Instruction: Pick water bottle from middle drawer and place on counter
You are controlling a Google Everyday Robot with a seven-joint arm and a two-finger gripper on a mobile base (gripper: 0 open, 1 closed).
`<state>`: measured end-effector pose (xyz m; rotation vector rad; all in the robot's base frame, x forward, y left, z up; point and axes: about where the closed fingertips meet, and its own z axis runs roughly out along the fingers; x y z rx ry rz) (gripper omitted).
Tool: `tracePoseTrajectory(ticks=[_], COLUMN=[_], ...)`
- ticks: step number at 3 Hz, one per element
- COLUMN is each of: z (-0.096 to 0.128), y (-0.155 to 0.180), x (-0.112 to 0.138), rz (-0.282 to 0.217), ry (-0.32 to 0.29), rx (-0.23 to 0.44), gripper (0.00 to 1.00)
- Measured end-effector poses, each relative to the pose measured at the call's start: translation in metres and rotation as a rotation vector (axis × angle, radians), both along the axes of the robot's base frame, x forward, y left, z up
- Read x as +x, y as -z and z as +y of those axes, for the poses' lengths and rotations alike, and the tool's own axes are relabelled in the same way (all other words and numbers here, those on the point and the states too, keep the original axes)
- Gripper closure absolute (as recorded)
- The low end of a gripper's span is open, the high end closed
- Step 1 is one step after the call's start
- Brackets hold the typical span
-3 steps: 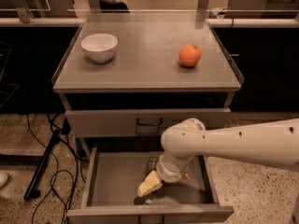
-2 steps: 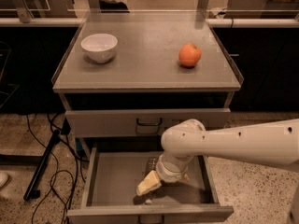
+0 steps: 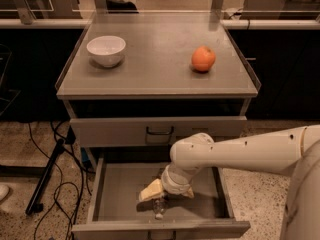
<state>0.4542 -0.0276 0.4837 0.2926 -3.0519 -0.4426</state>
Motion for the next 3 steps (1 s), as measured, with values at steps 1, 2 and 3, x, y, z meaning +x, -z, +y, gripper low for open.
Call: tracePoseTrajectory(ticks=[1, 2, 3], z=[0.000, 0.002, 0.011], y=[0.000, 0.010, 0.025], x=[0.000, 0.002, 0.016], rz=[0.000, 0.009, 0.004], ry=[0.000, 0.024, 0.090], rx=[0.000, 0.027, 0.054], gripper=[0.00, 0.00, 0.00])
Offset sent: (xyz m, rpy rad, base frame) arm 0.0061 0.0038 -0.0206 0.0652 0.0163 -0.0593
